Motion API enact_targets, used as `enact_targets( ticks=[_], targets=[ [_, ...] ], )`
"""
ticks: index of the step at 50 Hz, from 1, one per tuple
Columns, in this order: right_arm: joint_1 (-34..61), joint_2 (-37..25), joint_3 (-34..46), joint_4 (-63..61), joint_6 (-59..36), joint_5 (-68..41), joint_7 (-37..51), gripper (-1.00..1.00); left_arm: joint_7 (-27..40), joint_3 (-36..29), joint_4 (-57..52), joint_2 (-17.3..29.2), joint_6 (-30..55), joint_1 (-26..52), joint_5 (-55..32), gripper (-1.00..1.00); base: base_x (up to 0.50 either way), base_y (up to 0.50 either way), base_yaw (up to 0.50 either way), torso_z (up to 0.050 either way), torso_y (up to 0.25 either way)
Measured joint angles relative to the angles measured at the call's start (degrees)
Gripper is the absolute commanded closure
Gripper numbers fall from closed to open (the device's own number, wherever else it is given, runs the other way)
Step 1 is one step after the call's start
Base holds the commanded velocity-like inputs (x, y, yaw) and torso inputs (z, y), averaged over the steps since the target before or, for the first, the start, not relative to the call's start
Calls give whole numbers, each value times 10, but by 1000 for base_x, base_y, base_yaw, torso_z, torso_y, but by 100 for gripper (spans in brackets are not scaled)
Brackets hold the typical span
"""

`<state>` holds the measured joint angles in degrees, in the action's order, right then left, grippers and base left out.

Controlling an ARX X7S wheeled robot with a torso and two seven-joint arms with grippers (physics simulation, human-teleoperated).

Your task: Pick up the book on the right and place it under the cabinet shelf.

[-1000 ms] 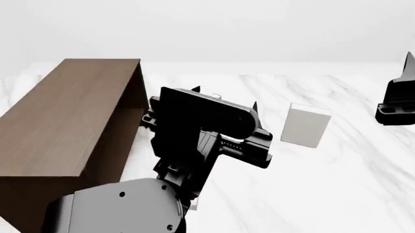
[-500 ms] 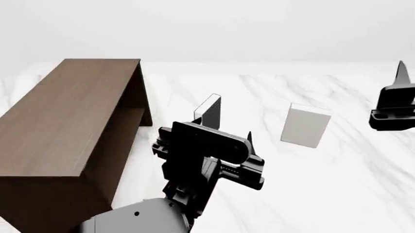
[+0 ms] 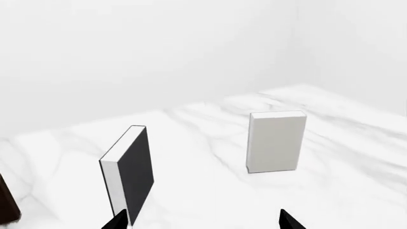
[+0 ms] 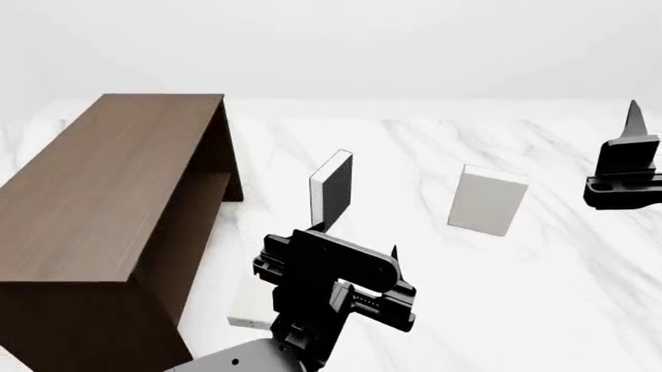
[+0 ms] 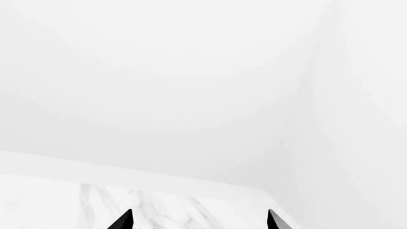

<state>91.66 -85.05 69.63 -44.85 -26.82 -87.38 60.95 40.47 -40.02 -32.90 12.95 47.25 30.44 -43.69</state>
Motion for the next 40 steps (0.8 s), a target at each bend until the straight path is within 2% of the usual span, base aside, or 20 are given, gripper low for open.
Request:
enact_targets(
  ticks=[40],
  targets=[
    [-18, 10, 2, 6, 5, 10, 2, -100, -35, -39, 67, 8, -63, -44, 35, -100, 0, 0, 0, 0, 0]
  ],
)
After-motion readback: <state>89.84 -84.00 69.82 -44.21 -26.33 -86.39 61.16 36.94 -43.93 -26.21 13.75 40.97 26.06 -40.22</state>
